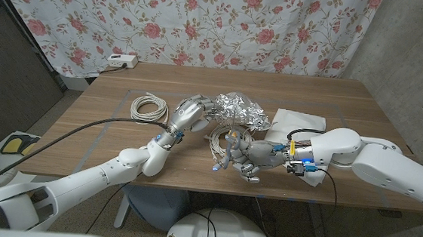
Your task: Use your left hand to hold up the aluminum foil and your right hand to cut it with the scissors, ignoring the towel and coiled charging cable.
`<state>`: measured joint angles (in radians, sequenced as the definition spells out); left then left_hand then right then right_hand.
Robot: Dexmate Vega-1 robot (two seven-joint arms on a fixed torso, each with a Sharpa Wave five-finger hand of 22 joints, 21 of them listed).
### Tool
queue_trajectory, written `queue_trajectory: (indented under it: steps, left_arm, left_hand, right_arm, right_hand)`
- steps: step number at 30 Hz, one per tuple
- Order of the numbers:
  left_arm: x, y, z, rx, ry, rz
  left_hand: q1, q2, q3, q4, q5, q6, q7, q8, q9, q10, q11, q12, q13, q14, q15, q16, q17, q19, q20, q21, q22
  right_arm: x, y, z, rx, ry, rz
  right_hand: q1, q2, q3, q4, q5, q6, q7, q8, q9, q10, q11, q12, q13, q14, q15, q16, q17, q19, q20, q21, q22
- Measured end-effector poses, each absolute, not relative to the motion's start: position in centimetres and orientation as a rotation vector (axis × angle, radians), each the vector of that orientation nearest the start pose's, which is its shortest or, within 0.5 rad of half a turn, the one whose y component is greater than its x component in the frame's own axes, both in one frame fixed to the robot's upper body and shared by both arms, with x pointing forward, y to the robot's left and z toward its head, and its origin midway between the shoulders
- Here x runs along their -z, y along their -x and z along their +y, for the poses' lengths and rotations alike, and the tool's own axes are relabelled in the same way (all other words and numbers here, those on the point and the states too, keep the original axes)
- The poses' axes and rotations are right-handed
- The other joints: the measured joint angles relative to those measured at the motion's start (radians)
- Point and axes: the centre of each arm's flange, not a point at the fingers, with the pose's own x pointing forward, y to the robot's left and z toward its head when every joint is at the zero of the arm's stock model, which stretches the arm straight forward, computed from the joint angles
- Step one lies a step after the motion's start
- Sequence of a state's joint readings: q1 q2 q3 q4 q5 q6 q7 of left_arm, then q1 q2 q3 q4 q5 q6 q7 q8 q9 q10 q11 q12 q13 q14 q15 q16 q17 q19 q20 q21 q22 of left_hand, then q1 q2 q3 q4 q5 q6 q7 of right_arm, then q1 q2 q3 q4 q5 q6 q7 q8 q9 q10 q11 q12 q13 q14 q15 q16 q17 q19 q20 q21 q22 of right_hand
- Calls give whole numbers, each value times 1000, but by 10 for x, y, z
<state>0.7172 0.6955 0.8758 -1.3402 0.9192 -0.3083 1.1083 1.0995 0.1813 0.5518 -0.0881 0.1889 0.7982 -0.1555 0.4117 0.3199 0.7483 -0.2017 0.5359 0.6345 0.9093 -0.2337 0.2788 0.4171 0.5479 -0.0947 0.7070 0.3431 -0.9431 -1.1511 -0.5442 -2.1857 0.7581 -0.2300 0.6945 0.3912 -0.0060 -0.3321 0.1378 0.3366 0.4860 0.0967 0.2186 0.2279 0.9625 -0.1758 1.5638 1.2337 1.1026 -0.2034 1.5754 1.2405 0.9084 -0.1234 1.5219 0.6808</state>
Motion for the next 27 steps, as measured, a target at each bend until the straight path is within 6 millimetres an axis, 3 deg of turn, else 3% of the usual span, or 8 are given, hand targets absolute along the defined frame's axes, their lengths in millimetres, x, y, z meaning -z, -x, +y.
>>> queue_trajectory:
  steps: [27]
  left_arm:
    - [85, -556, 178, -172, -1226, -1541]
  left_hand:
    - [-4, -4, 4, 4, 4, -4, -4, 3, -5, -4, -4, -15, -5, -4, 4, -20, -4, -18, -7, 18, -9]
  right_arm:
    - [73, -442, -161, -1315, 589, -99]
  right_hand:
    - [25, 17, 4, -4, -5, 6, -6, 0, 0, 5, 1, 0, -2, 4, 0, 0, 0, 0, 0, 0, 5]
